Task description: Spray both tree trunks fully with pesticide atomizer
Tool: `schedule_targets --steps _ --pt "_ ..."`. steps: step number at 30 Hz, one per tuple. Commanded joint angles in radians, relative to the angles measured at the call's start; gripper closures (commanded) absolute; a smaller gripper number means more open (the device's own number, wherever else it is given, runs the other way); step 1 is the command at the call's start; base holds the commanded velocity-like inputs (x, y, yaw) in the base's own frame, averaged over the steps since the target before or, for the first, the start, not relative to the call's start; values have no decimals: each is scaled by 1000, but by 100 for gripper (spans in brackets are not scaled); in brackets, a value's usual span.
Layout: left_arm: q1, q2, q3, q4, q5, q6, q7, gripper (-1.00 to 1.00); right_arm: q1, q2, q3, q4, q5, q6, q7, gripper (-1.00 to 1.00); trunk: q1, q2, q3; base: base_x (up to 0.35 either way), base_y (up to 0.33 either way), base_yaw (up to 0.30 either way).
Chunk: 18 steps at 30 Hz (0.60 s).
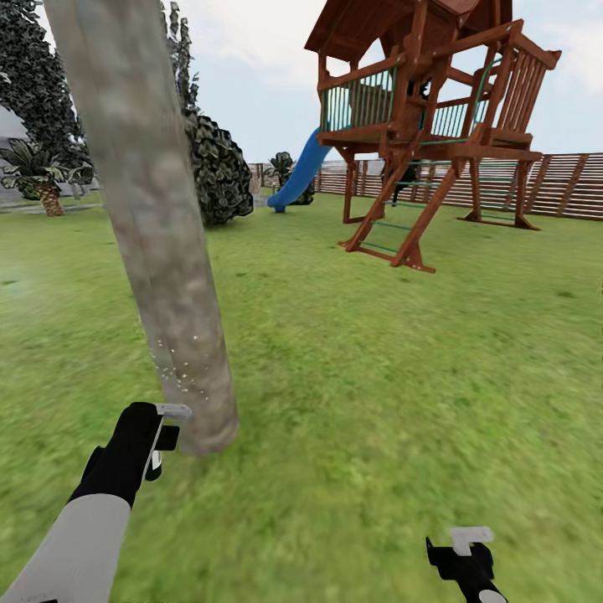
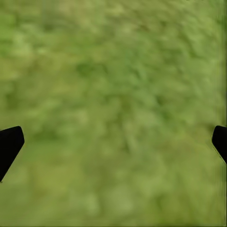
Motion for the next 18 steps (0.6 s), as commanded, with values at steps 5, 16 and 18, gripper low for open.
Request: schedule_targets --steps 5,16,18 --pt "-1 0 1 -1 -12 4 -10 100 -1 0 -6 2 11 -3 -5 -100 0 0 -1 0 -271 204" --pt "-1 0 2 0 -11 3 -10 100 -1 0 -6 2 11 -3 -5 -100 0 0 -1 34 -271 276" --pt "-1 0 2 0 -11 4 -10 100 -1 0 -6 2 11 -3 -5 -100 0 0 -1 84 -271 276"
